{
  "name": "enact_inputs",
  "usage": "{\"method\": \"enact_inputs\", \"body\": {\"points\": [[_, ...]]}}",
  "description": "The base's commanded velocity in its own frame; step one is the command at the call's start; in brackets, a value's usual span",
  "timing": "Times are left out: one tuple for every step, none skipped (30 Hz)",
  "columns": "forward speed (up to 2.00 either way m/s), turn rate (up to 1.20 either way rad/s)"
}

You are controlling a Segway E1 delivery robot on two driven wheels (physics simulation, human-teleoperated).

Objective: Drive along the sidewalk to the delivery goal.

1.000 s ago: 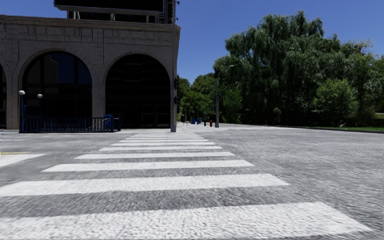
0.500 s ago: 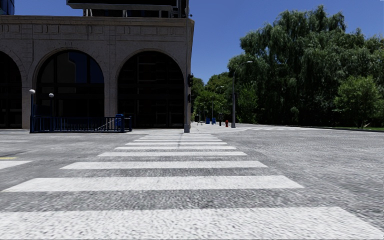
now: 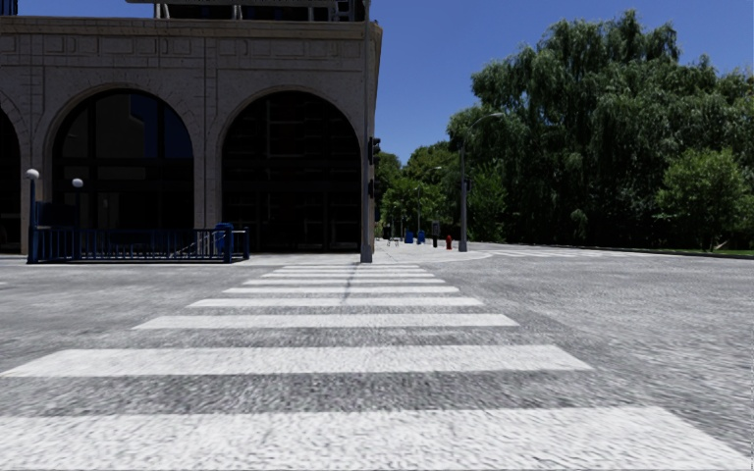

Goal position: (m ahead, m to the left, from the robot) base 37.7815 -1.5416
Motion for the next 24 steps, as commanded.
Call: {"method": "enact_inputs", "body": {"points": [[2.00, 0.00], [2.00, 0.00], [2.00, 0.00], [2.00, 0.00], [2.00, 0.00], [2.00, 0.00], [2.00, 0.00], [2.00, 0.00], [2.00, 0.00], [2.00, 0.00], [2.00, 0.00], [2.00, 0.00], [2.00, 0.00], [2.00, 0.00], [2.00, 0.00], [2.00, 0.00], [2.00, 0.00], [2.00, 0.00], [2.00, 0.00], [2.00, 0.00], [2.00, 0.00], [2.00, 0.00], [2.00, 0.00], [2.00, 0.00]]}}
